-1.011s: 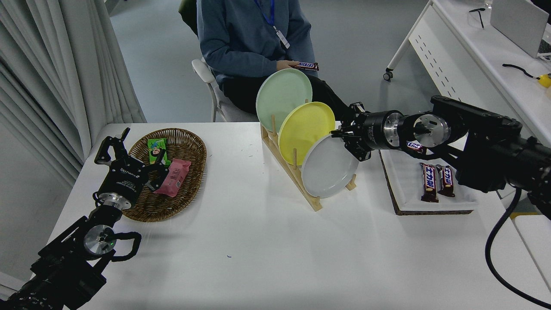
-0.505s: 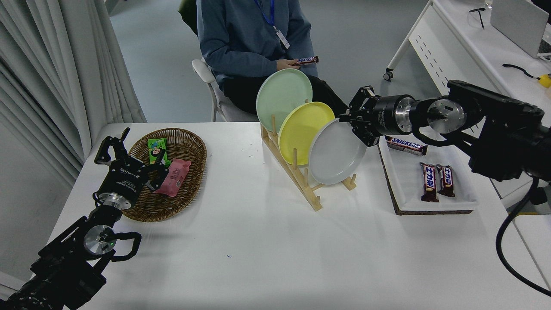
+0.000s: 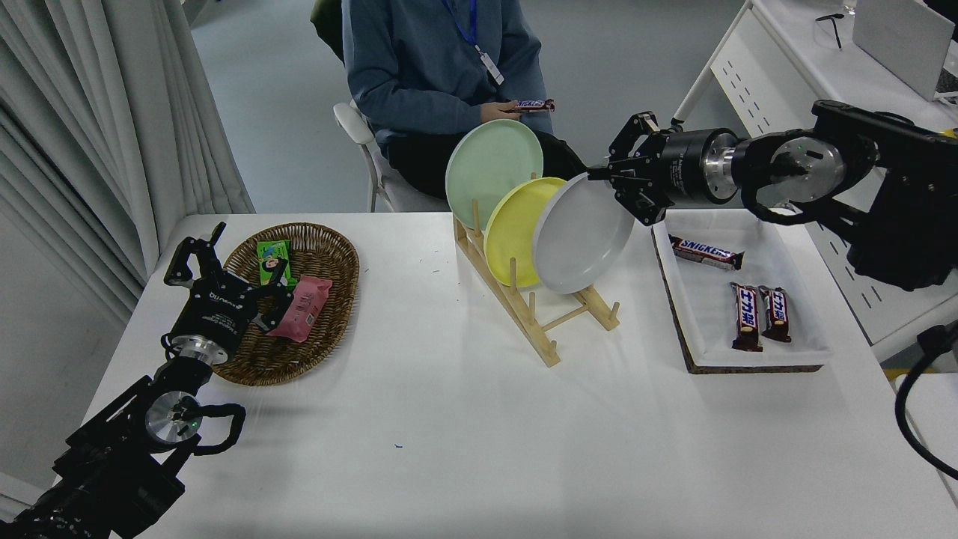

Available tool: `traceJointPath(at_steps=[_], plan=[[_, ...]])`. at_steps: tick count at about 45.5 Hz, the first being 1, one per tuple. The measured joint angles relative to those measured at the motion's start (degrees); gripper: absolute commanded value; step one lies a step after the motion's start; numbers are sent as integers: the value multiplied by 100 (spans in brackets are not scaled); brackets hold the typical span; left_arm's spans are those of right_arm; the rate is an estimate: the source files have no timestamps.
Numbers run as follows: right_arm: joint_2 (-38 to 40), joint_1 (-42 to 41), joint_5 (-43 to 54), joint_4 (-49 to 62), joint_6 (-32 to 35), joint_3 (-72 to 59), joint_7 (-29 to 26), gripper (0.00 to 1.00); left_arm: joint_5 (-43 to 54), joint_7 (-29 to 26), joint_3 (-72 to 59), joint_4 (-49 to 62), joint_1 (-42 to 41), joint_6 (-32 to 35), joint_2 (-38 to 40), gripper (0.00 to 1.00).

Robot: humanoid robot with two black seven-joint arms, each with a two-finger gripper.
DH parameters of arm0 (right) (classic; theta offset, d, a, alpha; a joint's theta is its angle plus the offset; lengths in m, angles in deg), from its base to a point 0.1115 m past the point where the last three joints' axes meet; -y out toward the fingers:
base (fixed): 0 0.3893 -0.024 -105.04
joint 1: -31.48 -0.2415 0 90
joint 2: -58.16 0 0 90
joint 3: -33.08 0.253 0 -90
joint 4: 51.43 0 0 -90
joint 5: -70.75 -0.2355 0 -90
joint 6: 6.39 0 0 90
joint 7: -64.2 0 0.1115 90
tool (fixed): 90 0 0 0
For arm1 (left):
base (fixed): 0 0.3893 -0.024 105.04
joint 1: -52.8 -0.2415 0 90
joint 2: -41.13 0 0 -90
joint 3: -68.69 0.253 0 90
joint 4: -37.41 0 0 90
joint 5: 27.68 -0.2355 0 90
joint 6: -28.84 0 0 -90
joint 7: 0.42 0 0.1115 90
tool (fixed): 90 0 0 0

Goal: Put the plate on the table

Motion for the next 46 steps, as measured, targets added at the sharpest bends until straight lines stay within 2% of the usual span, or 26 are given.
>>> traceJointPath(at_steps=[25, 46], plan=[[935, -13, -866, -1414, -261, 306, -33, 0, 0, 0, 0, 2, 0, 0, 0, 100], [1259, 919, -1748, -2141, -1096, 356, -230, 0, 0, 0, 0, 2, 0, 0, 0, 100]])
